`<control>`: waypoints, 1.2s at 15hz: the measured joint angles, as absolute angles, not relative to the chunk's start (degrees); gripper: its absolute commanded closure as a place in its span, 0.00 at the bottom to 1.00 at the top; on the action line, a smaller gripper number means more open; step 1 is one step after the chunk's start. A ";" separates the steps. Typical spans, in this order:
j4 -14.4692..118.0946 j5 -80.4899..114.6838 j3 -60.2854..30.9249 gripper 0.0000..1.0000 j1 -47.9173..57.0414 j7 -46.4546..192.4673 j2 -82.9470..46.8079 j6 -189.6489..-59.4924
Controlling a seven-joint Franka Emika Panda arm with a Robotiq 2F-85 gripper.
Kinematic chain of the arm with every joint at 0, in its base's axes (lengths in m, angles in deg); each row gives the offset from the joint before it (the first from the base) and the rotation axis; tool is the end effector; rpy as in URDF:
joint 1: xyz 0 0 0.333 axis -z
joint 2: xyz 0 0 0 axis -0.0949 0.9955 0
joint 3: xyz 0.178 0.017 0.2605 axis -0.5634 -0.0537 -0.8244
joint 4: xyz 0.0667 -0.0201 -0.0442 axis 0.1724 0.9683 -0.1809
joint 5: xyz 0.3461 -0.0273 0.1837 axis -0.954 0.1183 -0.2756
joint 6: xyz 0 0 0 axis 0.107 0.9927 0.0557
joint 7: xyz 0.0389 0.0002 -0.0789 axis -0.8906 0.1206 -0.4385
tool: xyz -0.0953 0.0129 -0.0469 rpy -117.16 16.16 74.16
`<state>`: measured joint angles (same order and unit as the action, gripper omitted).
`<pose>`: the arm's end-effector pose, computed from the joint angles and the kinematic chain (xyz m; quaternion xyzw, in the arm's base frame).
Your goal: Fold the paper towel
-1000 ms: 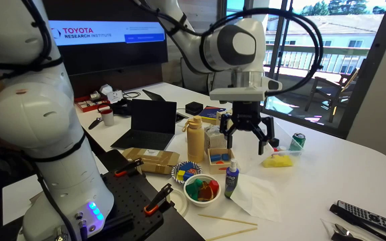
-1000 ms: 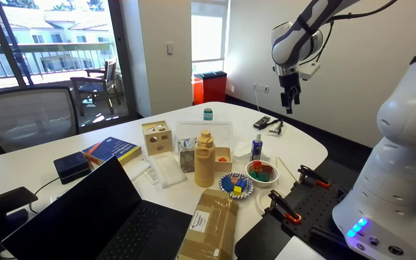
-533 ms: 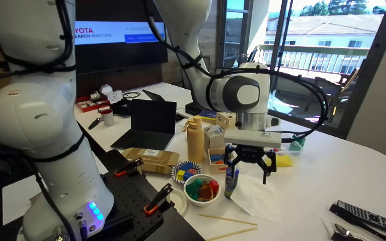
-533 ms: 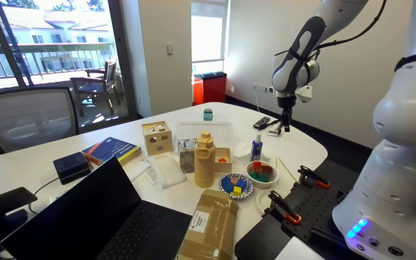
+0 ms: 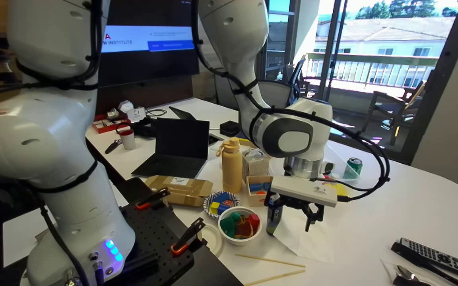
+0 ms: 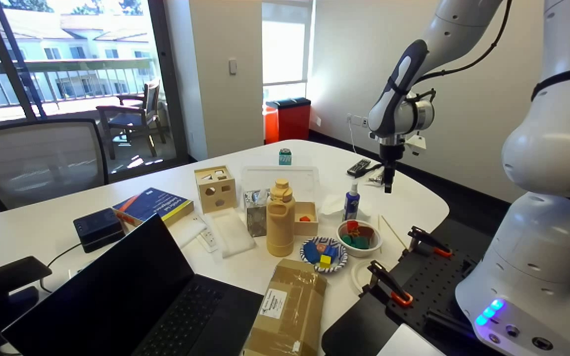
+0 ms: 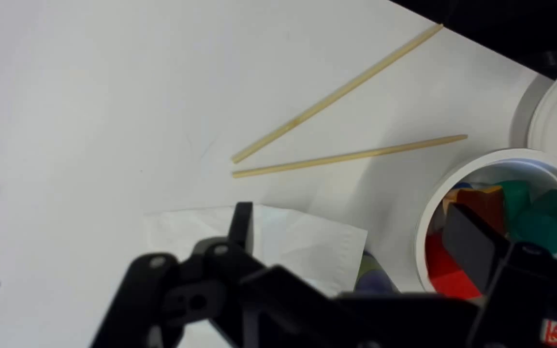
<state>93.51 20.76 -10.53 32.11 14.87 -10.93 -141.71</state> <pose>0.4104 -0.2865 0.1520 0.9732 0.2178 -0.0739 0.0021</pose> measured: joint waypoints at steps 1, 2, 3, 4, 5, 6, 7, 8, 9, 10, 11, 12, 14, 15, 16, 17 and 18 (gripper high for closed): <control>93.36 20.72 -10.47 0.00 32.06 14.83 -10.93 -141.65; 93.39 20.72 -10.41 0.00 31.88 14.99 -10.77 -141.99; 93.41 20.71 -10.43 0.00 31.65 15.62 -10.37 -142.78; 93.41 20.29 -10.71 0.00 31.53 16.04 -9.57 -143.67; 93.41 19.19 -11.30 0.00 31.51 16.06 -8.33 -144.94; 93.37 17.73 -12.20 0.00 31.69 16.05 -6.82 -146.22; 93.30 16.22 -13.30 0.00 31.99 16.05 -5.16 -147.72; 93.19 14.84 -14.27 0.00 32.28 16.05 -3.58 -149.41; 93.04 13.71 -15.26 0.00 32.85 16.05 -2.14 -151.01; 92.79 12.88 -16.01 0.00 33.48 16.06 -0.88 -152.45; 92.46 12.51 -16.54 0.00 34.24 16.10 0.29 -153.88; 92.11 12.39 -16.88 0.00 35.09 16.22 1.23 -155.13; 91.51 12.37 -17.31 0.00 36.98 17.03 2.49 -157.65; 91.22 12.37 -17.62 0.00 38.07 17.12 2.90 -158.53; 90.98 12.37 -18.08 0.00 39.11 17.20 3.19 -159.03; 90.76 12.37 -18.78 0.00 40.21 17.25 3.51 -159.47; 90.56 12.37 -19.61 0.00 41.29 17.26 3.86 -159.74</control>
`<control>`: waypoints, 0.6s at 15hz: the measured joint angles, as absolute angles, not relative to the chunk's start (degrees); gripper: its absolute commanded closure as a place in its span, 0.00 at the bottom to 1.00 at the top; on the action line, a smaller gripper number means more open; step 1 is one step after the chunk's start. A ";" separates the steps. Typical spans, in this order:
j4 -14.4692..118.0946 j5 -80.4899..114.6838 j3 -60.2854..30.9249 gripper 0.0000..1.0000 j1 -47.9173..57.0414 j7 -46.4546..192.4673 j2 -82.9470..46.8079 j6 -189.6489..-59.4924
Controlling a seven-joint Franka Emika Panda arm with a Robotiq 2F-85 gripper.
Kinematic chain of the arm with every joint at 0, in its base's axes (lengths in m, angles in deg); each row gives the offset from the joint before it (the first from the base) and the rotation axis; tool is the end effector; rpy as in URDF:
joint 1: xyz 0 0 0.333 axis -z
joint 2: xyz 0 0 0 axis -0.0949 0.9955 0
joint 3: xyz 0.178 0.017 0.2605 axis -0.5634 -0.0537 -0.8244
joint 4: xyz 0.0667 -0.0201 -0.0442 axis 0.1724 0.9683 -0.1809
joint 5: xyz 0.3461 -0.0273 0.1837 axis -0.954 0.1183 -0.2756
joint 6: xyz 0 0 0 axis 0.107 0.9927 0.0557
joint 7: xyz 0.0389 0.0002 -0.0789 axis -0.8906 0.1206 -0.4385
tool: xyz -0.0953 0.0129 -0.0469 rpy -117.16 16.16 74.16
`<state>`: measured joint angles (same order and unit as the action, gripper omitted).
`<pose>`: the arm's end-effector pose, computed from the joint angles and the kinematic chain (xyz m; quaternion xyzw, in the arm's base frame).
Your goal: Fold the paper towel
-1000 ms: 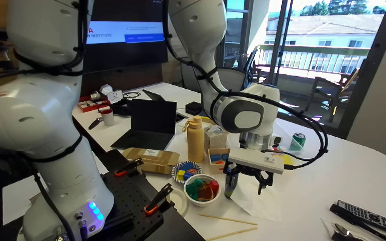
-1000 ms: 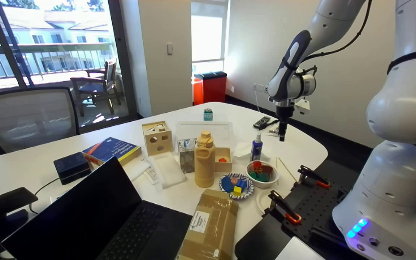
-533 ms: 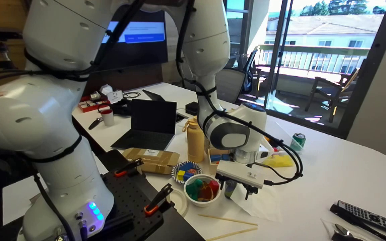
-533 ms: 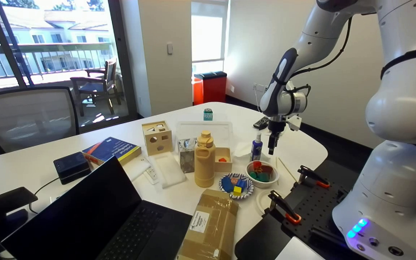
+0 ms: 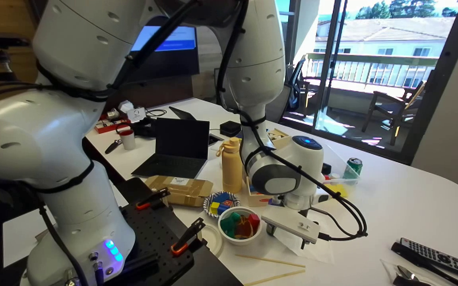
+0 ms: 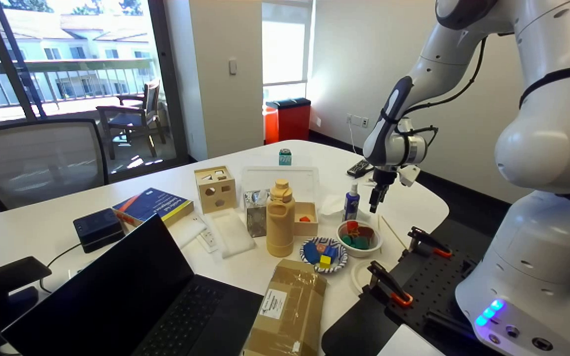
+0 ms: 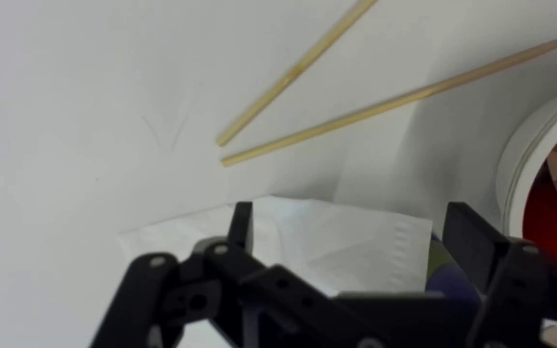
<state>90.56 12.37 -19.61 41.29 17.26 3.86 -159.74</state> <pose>0.4093 -0.2865 0.0603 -0.9922 -0.1244 -0.0068 0.0048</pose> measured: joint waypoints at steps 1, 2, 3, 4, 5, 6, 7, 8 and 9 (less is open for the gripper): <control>90.40 12.37 -20.35 0.00 42.12 17.30 4.20 -159.96; 90.31 12.38 -21.06 0.00 42.84 17.35 4.53 -160.19; 90.24 12.39 -21.68 0.00 43.39 17.53 4.82 -160.45; 90.14 12.48 -22.14 0.00 43.78 18.16 5.13 -160.74; 89.94 12.53 -22.62 0.00 44.11 18.52 5.46 -160.80; 89.57 12.67 -22.95 0.00 44.25 19.08 5.88 -160.81; 89.22 12.78 -23.23 0.00 44.28 19.45 6.29 -160.81; 88.86 12.86 -23.50 0.00 44.27 19.66 6.75 -160.81; 88.55 13.06 -23.72 0.00 44.22 20.12 7.21 -160.81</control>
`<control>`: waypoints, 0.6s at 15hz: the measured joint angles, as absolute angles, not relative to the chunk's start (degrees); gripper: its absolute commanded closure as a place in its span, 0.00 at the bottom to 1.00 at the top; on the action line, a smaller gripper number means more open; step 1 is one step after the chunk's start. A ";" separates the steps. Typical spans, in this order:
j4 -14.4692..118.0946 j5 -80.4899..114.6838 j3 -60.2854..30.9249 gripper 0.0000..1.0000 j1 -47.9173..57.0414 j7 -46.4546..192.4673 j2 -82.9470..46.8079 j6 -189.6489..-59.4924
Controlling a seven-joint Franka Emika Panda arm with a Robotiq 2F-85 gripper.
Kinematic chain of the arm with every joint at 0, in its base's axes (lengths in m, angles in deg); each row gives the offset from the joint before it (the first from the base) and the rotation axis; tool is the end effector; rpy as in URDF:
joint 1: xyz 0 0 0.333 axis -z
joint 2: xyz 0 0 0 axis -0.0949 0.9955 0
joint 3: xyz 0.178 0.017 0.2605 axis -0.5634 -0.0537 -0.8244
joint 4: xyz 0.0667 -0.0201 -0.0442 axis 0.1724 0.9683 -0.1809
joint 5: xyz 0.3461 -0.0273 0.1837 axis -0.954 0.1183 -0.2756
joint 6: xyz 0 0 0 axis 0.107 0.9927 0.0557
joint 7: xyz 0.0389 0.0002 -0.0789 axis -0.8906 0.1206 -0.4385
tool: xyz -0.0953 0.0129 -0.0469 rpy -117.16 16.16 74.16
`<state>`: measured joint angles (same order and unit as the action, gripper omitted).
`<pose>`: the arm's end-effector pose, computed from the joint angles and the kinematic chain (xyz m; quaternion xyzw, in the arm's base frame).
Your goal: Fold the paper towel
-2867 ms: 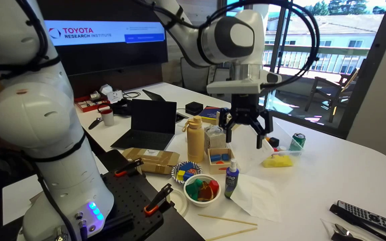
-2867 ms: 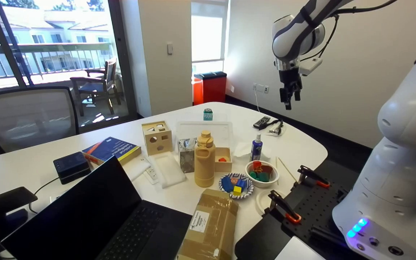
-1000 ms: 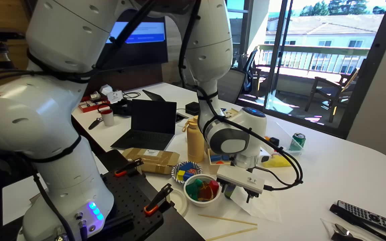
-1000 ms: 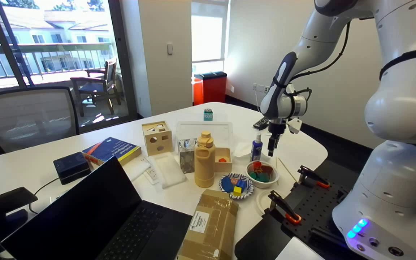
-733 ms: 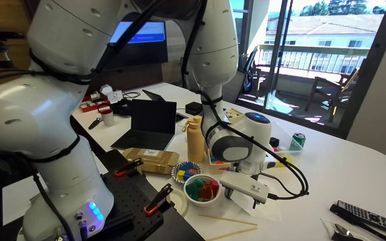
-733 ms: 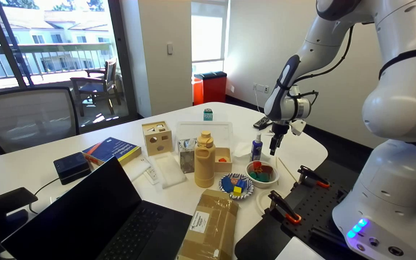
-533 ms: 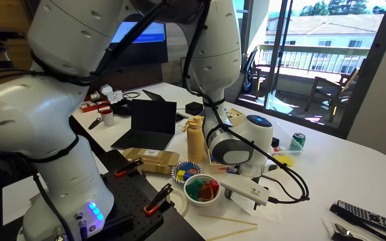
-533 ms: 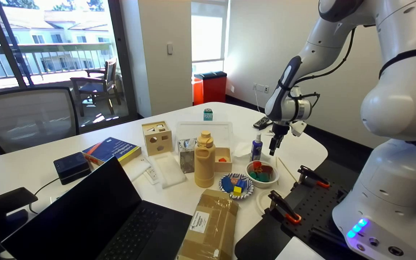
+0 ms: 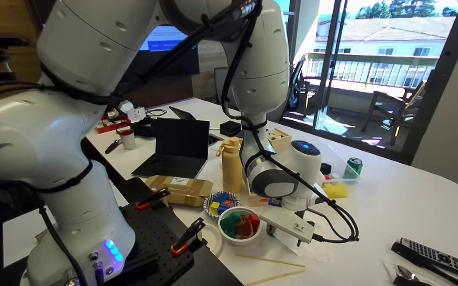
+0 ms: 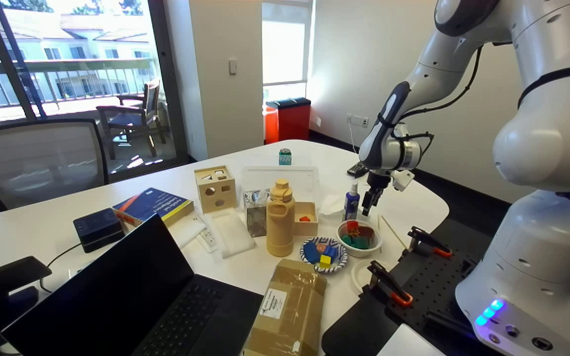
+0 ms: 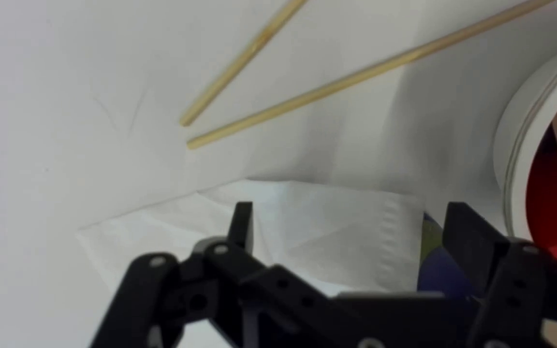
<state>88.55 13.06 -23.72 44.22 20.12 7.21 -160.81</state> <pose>0.4206 -0.2749 0.0423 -0.9938 -0.1063 -0.0207 0.0232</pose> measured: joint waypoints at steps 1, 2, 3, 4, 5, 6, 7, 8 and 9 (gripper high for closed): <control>88.21 13.36 -23.82 0.00 44.10 20.55 7.66 -160.82; 87.84 13.75 -23.79 0.00 43.91 20.84 8.15 -160.94; 87.44 14.26 -23.74 0.01 43.77 21.39 8.67 -161.03; 87.03 14.89 -23.51 0.26 43.52 21.88 9.23 -161.25; 86.60 15.55 -23.07 0.26 43.10 22.74 9.80 -161.61; 86.18 16.18 -22.71 0.32 42.74 23.47 10.40 -161.97; 85.81 16.67 -22.36 0.39 42.32 24.07 10.98 -162.33; 85.54 17.18 -22.22 0.46 42.08 24.79 11.48 -162.75; 85.29 17.71 -22.14 0.55 41.91 25.34 11.89 -162.98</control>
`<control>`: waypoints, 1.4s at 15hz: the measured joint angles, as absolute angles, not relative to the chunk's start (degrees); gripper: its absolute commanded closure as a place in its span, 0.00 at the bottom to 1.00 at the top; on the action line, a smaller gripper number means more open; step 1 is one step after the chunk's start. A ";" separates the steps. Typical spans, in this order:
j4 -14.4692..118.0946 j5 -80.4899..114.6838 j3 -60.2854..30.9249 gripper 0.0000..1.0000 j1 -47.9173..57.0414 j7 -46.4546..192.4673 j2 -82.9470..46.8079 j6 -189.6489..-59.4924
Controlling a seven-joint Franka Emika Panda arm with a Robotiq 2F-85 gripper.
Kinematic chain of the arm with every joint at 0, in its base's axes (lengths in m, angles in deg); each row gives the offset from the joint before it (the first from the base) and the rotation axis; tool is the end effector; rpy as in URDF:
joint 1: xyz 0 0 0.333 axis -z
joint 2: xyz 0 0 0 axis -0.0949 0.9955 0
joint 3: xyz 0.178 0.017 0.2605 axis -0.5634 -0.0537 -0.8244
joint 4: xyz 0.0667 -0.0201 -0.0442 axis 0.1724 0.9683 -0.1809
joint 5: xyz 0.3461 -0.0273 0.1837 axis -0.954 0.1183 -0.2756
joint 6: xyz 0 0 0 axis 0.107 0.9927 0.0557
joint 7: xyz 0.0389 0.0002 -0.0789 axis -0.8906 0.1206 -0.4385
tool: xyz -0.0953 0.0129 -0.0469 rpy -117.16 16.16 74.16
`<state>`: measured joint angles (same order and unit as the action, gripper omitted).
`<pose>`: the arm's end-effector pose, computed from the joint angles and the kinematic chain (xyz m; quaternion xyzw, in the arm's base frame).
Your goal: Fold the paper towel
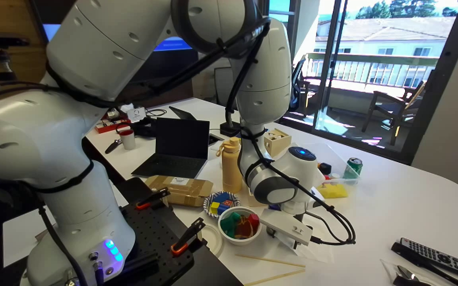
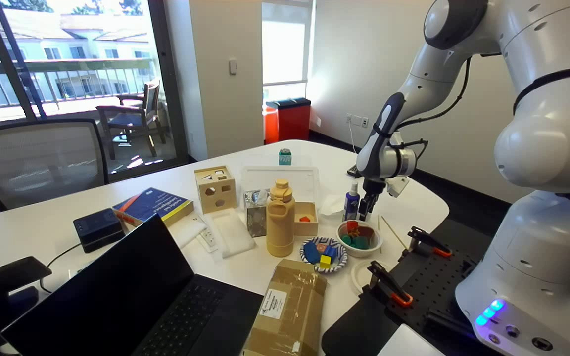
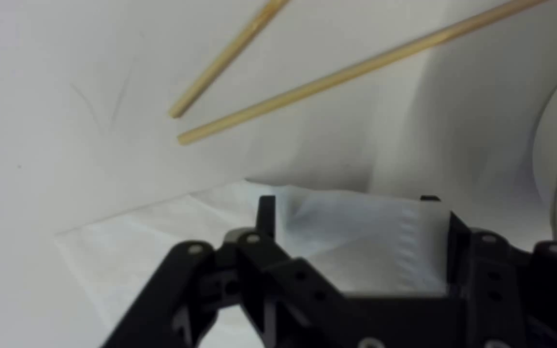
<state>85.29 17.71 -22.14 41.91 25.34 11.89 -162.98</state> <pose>0.4313 -0.2690 0.0169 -0.9939 -0.1090 -0.0168 0.0099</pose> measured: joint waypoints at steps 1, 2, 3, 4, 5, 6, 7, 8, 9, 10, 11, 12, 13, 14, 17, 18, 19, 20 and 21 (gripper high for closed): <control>85.13 18.11 -22.13 0.62 41.78 25.89 12.16 -163.08; 85.04 18.41 -22.13 0.70 41.69 26.18 12.31 -163.20; 84.99 18.56 -22.14 0.77 41.66 26.23 12.38 -163.29; 84.98 18.66 -22.17 0.86 41.66 26.24 12.39 -163.35; 84.96 18.69 -22.19 0.92 41.69 26.24 12.39 -163.40; 84.91 18.69 -22.20 0.99 41.76 26.24 12.38 -163.42; 84.83 18.69 -22.25 1.00 41.91 26.26 12.38 -163.43; 84.71 18.69 -22.40 1.00 42.27 26.28 12.38 -163.43; 84.53 18.69 -22.65 1.00 42.87 26.28 12.38 -163.43; 84.31 18.69 -22.96 1.00 43.66 26.29 12.38 -163.43; 84.05 18.69 -23.45 1.00 44.75 26.29 12.38 -163.41; 83.69 18.69 -24.08 1.00 46.06 26.29 12.39 -163.25; 83.22 18.69 -24.93 1.00 47.61 26.29 12.40 -162.68; 82.69 18.69 -25.86 1.00 49.19 26.28 12.43 -161.84; 80.48 18.56 -29.32 1.00 54.08 26.08 12.77 -157.69; 79.60 18.37 -30.48 1.00 55.51 26.05 13.00 -156.01; 78.60 18.01 -31.43 1.00 56.63 25.99 13.32 -154.34; 77.55 17.52 -32.23 1.00 57.48 25.89 13.74 -152.57; 76.42 16.98 -32.85 1.00 58.07 25.85 14.28 -150.79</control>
<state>76.42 16.98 -32.85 58.07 25.85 14.28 -150.79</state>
